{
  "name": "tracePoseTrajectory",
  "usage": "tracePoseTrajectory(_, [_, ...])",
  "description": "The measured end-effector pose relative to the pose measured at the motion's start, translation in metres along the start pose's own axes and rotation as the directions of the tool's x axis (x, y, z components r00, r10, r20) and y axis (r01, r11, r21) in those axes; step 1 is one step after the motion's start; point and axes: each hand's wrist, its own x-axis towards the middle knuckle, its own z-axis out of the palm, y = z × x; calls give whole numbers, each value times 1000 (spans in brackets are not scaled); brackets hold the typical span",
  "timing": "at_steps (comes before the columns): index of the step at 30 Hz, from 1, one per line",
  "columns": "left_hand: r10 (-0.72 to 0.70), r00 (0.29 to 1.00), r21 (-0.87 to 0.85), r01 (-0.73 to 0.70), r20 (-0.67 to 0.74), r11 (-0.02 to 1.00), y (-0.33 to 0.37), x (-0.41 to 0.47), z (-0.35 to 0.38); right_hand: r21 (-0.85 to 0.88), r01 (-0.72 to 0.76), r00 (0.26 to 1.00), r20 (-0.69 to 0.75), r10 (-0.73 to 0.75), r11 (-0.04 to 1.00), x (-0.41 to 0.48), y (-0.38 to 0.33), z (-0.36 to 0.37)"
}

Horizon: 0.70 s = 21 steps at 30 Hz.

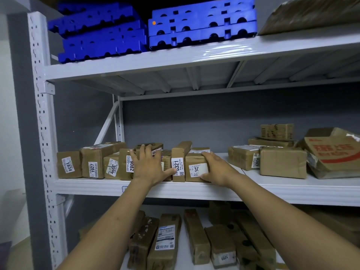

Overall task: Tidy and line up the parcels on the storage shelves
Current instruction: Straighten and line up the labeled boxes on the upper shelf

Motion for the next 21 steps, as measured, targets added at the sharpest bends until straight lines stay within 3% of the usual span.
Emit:
tracePoseTrajectory(4, [16, 993, -100, -28, -119, 995, 14, -8, -12, -81, -17, 999, -37, 14, 997, -14, 4, -10])
tracePoseTrajectory(9, [145, 957, -189, -195, -251, 962, 65, -9, -46, -350, -53, 993, -114, 14, 935, -32, 39, -44])
tracePoseTrajectory(16, [289, 939, -329, -337, -187, 882, 183, 7, -59, -434, -133, 978, -204, 46, 891, -62, 123, -115])
tracePoseTrajectory(21, [301, 954, -471, -266, -1, 841, 266, 21, -46, -487, -141, 980, -191, 52, 862, -85, 191, -151])
